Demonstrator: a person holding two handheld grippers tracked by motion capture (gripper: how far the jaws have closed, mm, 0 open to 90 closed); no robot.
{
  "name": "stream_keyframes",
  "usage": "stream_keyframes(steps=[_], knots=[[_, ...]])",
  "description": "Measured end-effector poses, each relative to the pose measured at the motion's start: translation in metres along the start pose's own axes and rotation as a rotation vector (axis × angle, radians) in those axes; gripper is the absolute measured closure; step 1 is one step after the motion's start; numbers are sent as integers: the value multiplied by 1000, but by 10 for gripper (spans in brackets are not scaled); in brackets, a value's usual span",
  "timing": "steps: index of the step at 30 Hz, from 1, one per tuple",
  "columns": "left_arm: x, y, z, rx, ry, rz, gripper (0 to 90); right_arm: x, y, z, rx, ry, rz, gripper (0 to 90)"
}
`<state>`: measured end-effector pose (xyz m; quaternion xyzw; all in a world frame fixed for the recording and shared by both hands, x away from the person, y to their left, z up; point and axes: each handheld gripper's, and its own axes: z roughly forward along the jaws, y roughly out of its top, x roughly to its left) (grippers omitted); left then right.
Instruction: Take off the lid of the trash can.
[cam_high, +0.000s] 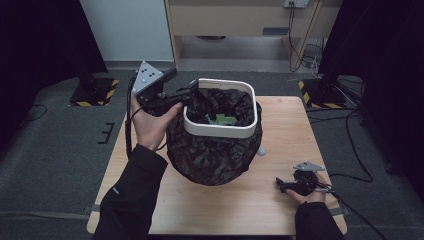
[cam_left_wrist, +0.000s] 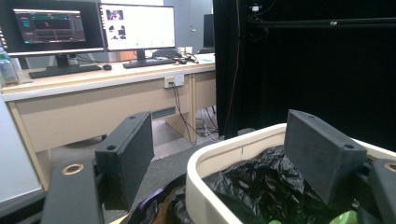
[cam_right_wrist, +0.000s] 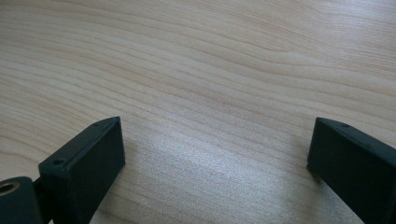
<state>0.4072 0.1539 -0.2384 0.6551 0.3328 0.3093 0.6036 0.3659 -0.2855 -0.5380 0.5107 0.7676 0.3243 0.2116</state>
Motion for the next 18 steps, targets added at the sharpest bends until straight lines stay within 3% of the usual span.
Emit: stream_keyframes(steps=[18], knots=[[-2, 0, 29, 26, -34, 18, 242, 0, 0, 0, 0, 0, -1, 41]])
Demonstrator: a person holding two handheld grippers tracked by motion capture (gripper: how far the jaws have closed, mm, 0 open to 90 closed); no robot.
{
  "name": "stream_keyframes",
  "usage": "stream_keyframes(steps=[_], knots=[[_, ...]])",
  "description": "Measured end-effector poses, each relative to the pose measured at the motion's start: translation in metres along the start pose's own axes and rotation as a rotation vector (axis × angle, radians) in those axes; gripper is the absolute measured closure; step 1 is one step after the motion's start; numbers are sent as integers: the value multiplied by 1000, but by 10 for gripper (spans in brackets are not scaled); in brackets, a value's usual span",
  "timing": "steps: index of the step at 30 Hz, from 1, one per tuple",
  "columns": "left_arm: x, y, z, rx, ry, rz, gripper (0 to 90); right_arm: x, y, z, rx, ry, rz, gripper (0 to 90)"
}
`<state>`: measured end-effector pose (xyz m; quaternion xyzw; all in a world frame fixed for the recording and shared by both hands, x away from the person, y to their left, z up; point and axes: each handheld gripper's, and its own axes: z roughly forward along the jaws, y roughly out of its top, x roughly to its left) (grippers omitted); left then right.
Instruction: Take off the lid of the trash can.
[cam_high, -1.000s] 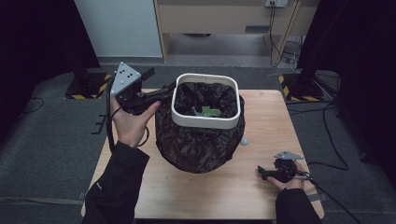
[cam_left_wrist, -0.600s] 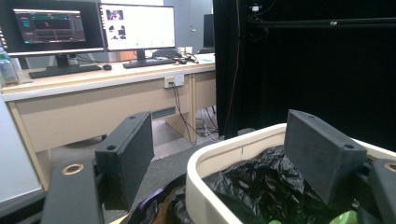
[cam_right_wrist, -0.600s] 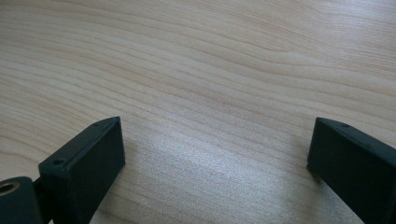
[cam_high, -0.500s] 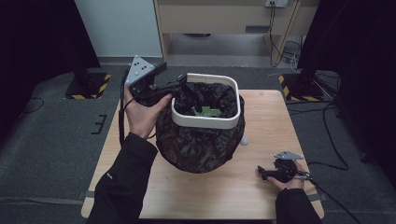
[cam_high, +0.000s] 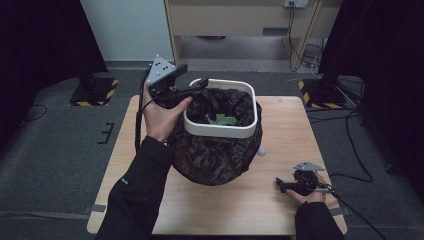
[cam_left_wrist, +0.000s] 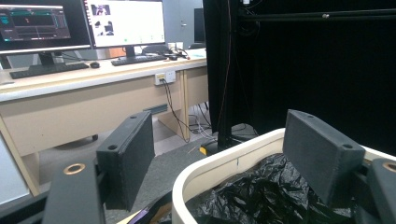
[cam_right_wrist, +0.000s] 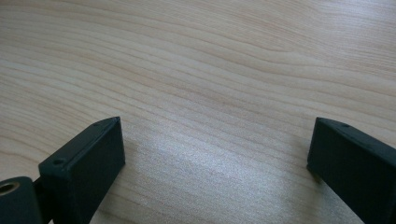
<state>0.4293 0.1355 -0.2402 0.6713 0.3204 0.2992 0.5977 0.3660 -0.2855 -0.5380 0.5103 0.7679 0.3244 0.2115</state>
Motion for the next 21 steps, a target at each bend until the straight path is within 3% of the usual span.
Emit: stream_keyframes(steps=[21], knots=[[6, -11, 24, 68, -27, -10, 262, 0, 0, 0, -1, 1, -3, 41]])
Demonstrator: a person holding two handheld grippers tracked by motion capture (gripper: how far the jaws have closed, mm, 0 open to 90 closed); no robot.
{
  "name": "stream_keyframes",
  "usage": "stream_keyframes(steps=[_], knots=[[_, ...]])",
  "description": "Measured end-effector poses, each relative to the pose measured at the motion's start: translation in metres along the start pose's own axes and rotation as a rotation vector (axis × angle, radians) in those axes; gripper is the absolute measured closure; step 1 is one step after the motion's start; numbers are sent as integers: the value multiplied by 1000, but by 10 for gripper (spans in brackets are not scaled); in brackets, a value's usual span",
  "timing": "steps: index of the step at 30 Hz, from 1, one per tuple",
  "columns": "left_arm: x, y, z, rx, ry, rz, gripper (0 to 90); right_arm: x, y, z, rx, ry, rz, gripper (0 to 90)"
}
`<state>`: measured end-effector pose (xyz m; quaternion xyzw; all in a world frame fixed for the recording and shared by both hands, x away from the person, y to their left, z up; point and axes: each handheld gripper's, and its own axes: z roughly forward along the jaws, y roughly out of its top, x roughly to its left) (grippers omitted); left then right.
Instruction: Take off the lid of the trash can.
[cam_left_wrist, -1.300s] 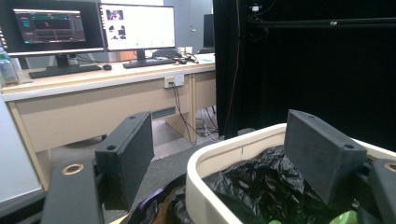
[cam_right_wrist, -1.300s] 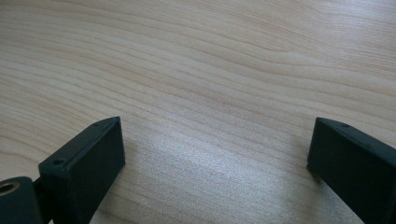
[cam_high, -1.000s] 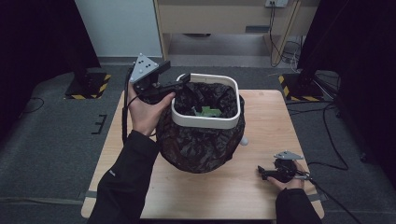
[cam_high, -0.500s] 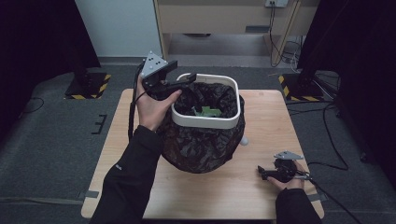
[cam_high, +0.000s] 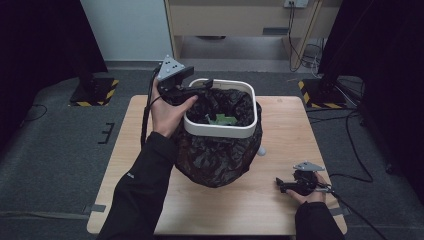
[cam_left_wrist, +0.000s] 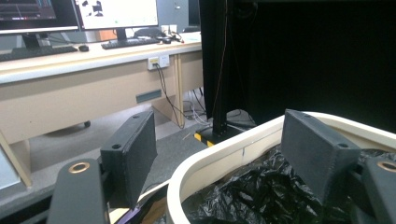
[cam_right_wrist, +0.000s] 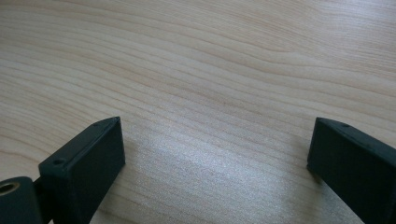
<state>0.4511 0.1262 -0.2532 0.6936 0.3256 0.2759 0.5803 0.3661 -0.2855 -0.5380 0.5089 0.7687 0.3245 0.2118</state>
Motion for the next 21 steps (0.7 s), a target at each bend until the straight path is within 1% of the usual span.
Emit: stream_keyframes(steps=[2, 13, 18, 21], knots=[[1, -1, 2, 1, -5, -11, 264, 0, 0, 0, 0, 0, -1, 41], [6, -10, 9, 38, -12, -31, 268, 0, 0, 0, 0, 1, -1, 41], [7, -11, 11, 59, -9, -33, 271, 0, 0, 0, 0, 2, -1, 41], [8, -13, 11, 70, -7, -44, 271, 0, 0, 0, 0, 2, -2, 41]])
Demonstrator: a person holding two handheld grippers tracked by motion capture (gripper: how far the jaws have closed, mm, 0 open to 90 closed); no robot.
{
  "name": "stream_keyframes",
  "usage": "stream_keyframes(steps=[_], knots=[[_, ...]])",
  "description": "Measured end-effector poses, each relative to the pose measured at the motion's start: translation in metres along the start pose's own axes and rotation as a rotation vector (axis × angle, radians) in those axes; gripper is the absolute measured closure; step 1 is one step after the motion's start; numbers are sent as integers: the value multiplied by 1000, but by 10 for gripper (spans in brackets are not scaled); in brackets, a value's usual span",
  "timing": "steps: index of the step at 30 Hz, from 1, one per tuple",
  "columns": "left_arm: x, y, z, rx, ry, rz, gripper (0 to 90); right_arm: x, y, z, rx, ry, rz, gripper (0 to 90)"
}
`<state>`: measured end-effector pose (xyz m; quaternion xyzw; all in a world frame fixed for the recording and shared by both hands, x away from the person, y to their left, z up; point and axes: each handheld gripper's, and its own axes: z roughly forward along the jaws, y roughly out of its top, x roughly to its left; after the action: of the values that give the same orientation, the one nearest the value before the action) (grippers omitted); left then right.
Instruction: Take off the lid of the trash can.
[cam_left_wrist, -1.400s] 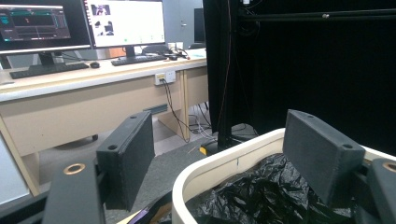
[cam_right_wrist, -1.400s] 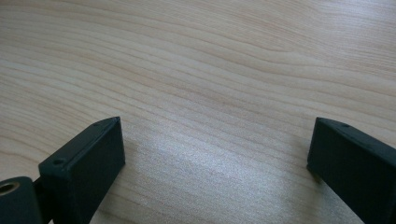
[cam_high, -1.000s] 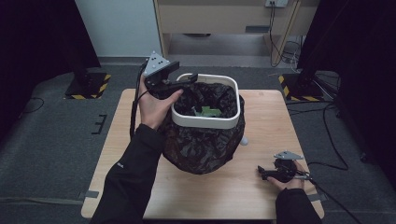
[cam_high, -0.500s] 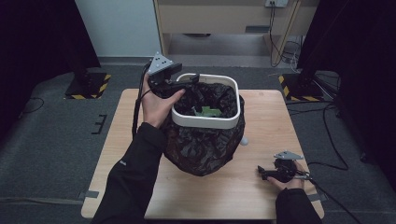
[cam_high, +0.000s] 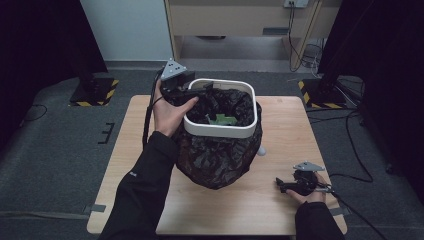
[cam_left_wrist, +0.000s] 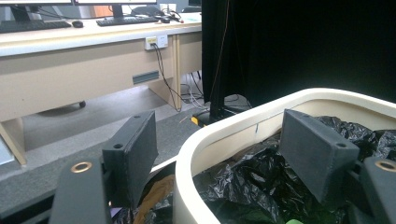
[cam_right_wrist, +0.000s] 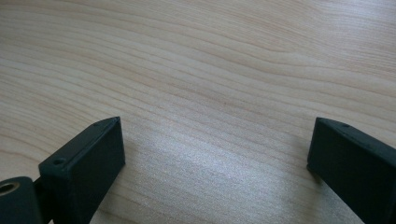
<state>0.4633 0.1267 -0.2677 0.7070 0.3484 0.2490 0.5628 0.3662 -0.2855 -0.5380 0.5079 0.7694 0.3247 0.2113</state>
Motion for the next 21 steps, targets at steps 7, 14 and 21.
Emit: stream_keyframes(steps=[7, 14, 21], knots=[[1, -1, 0, 18, -4, -2, 310, 0, 0, 0, 0, 1, 0, 41], [1, -2, 1, 28, -27, -2, 425, 0, 0, 0, 0, 1, 0, 41], [1, -3, 1, 27, -16, 7, 455, 0, 0, 0, 0, 1, -1, 41]])
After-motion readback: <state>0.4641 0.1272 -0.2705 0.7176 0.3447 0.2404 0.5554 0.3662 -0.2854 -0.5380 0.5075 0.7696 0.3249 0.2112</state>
